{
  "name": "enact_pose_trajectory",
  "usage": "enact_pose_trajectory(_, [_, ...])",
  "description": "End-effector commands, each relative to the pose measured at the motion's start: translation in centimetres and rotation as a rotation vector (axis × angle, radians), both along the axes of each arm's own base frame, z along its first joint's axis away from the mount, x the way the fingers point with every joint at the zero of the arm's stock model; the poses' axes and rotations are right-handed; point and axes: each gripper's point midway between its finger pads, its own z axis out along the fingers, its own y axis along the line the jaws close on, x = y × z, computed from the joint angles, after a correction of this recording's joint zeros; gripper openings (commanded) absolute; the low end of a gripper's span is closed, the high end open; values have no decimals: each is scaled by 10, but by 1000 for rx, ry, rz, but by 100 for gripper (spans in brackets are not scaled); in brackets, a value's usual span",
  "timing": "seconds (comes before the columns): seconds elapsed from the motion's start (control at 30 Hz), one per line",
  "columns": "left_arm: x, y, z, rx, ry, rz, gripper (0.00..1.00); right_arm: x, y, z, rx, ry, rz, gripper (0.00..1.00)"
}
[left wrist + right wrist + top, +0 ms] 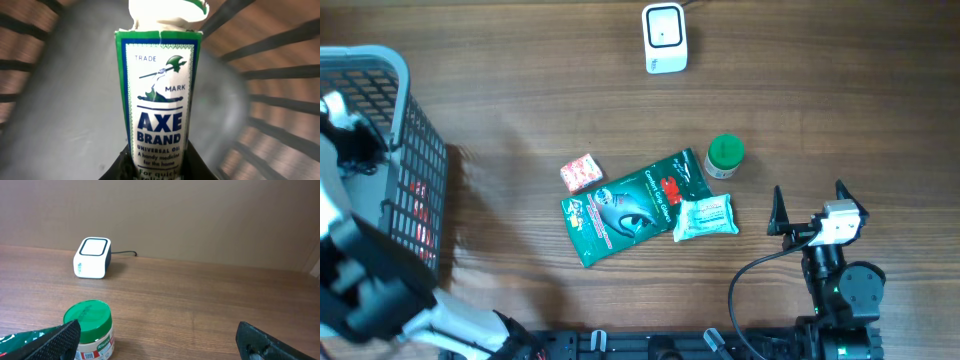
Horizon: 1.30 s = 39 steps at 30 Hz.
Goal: Scan the item barcode
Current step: 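Reach the left gripper into the basket and grasp the white tube box, then place the small white tube above the green pack, retract left arm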
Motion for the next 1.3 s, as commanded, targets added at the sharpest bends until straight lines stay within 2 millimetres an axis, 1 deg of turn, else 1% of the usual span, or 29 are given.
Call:
enact_pose_trajectory(0.0, [-15,-18,107,105,-225,54,18,0,2,2,-9,-9,10,100])
enact_pose_trajectory(0.03, [-19,-36,130,93,-289,28,19,0,2,2,-9,-9,10,100])
enact_pose_trajectory(0.07, [-22,-60,155,68,-366,-25,20,0,2,2,-9,-9,10,100])
enact_pose_trajectory(0.1, [-23,-81,171,38,-423,-75,21,0,2,2,-9,-9,10,100])
enact_pose_trajectory(0.13, [-25,-109,192,5,-497,-148,21,0,2,2,-9,-9,10,100])
enact_pose_trajectory(0.17, [-26,-135,207,-29,-553,-220,22,0,2,2,-9,-9,10,100])
enact_pose_trajectory(0.2, [-29,-156,218,-50,-588,-277,22,0,2,2,-9,-9,10,100])
enact_pose_trajectory(0.27, [-35,-202,233,-70,-625,-401,22,0,2,2,-8,-9,10,100])
enact_pose_trajectory(0.3, [-37,-221,234,-89,-625,-457,22,0,2,2,-9,-9,10,100])
enact_pose_trajectory(0.33, [-37,-253,231,-129,-607,-550,22,0,2,2,-8,-9,10,100])
enact_pose_trajectory(0.37, [-37,-272,226,-161,-586,-607,22,0,2,2,-9,-9,10,100])
enact_pose_trajectory(0.4, [-36,-283,222,-184,-573,-630,22,0,2,2,-9,-9,10,100])
enact_pose_trajectory(0.43, [-35,-301,214,-224,-546,-669,22,0,2,2,-9,-9,10,100])
enact_pose_trajectory(0.47, [-33,-326,199,-271,-497,-728,22,0,2,2,-9,-9,10,100])
enact_pose_trajectory(0.5, [-31,-344,186,-298,-459,-779,23,0,2,2,-9,-9,10,100])
enact_pose_trajectory(0.53, [-29,-371,165,-331,-407,-851,23,0,2,2,-9,-9,10,100])
enact_pose_trajectory(0.57, [-26,-389,149,-351,-372,-899,24,0,2,2,-8,-9,10,100])
enact_pose_trajectory(0.63, [-22,-417,124,-377,-323,-969,24,0,2,2,-8,-9,10,100])
enact_pose_trajectory(0.67, [-16,-445,101,-395,-285,-1032,24,0,2,2,-9,-9,10,100])
enact_pose_trajectory(0.73, [-6,-479,72,-415,-246,-1093,25,0,2,2,-8,-9,10,100])
enact_pose_trajectory(0.77, [-1,-497,51,-422,-220,-1115,26,0,2,2,-9,-9,10,100])
enact_pose_trajectory(0.8, [5,-510,31,-420,-191,-1113,26,0,2,2,-9,-9,10,100])
enact_pose_trajectory(0.87, [16,-525,-13,-410,-121,-1053,25,0,2,2,-9,-9,10,100])
enact_pose_trajectory(0.93, [17,-535,-60,-428,-21,-942,26,0,2,2,-9,-9,10,100])
enact_pose_trajectory(1.0, [14,-535,-84,-424,44,-853,26,0,2,2,-9,-9,10,100])
enact_pose_trajectory(1.03, [12,-536,-92,-422,65,-827,26,0,2,2,-9,-9,10,100])
enact_pose_trajectory(1.07, [10,-538,-95,-422,73,-827,26,0,2,2,-9,-9,10,100])
enact_pose_trajectory(1.2, [13,-540,-93,-417,55,-832,29,0,2,2,-9,-9,10,100])
enact_pose_trajectory(1.27, [16,-538,-85,-413,34,-830,34,0,2,2,-9,-9,10,100])
